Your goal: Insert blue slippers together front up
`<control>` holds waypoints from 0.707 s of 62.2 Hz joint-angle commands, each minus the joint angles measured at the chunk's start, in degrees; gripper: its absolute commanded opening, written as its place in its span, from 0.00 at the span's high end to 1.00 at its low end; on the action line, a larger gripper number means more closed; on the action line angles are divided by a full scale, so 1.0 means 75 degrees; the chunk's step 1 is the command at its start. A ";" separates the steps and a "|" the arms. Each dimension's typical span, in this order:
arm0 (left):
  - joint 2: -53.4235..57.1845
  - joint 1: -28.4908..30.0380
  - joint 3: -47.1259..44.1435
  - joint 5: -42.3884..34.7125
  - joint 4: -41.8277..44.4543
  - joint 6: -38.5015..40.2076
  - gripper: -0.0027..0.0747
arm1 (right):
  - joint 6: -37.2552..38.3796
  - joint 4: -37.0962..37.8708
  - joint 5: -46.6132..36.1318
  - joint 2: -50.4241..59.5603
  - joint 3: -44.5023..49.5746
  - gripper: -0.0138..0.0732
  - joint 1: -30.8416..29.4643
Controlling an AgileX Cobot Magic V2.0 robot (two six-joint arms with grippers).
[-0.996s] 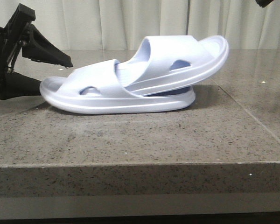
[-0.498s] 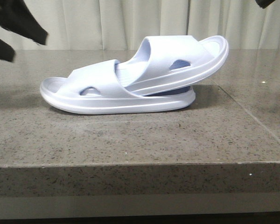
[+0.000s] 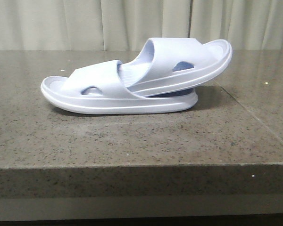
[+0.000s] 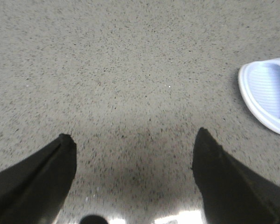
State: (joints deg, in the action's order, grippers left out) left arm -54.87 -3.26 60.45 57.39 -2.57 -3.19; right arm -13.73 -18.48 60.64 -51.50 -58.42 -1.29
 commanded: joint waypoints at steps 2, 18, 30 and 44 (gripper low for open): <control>0.0850 -0.0003 -0.0249 -0.0255 0.0176 0.0121 0.30 | 0.0423 0.0625 -0.0110 0.0728 0.0049 0.35 -0.0059; 0.2265 -0.0003 -0.1254 -0.0255 0.0489 0.0121 0.30 | 0.0562 0.1147 -0.0117 0.2284 0.1242 0.35 -0.0059; 0.2490 -0.0003 -0.1541 -0.0414 0.0590 0.0121 0.30 | 0.0568 0.1423 -0.0107 0.2849 0.1614 0.35 -0.0059; 0.2490 -0.0003 -0.1591 -0.0706 0.0590 0.0121 0.34 | 0.0568 0.1411 -0.0086 0.2867 0.1637 0.36 -0.0059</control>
State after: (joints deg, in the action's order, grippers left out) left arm -36.22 -3.26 47.12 56.51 1.72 -2.93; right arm -9.57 -8.12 62.95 -29.87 -44.86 -1.29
